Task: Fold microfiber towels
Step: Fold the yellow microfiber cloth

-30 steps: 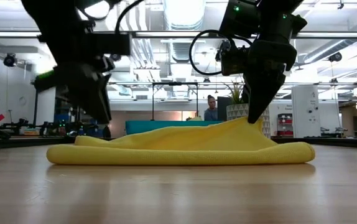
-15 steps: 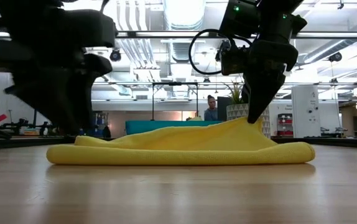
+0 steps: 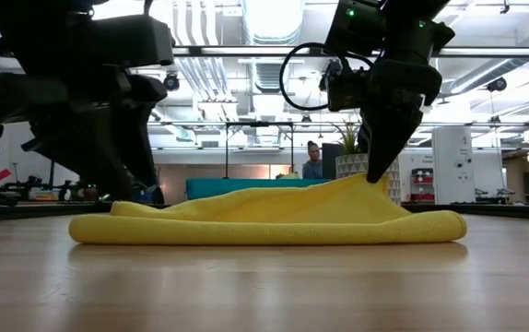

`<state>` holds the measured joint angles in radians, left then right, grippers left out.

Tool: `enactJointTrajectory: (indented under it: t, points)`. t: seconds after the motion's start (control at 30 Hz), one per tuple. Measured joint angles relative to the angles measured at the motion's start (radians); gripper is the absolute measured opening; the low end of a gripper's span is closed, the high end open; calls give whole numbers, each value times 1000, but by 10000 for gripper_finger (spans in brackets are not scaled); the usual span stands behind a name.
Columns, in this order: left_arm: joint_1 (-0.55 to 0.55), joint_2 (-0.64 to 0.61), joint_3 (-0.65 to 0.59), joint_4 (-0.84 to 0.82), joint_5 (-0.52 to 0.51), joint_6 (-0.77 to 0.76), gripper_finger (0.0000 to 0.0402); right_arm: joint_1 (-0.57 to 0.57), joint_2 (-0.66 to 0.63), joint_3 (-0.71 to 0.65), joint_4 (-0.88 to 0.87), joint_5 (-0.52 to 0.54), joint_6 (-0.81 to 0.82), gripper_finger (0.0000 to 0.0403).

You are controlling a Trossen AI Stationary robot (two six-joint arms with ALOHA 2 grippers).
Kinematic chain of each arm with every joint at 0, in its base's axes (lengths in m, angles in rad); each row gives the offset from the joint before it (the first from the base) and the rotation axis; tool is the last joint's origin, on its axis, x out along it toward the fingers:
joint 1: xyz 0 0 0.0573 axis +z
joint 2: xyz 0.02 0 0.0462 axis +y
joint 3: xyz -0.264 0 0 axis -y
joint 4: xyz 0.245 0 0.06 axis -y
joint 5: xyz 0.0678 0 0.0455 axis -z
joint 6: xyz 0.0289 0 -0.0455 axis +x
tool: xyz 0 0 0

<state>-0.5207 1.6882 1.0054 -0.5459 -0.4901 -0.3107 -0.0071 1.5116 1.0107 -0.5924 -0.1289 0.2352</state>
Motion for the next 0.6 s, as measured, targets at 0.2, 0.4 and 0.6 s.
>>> enactJointTrajectory:
  t: [0.2,0.4,0.6]
  points:
    - [2,44,0,23,0,-11,176,0,0,0,1,0,-2,9]
    - [2,80,2,22,2,-22,176,0,0,0,0,0,-1,9]
    - [4,78,3,7,2,-23,167,0,0,0,0,0,-1,9]
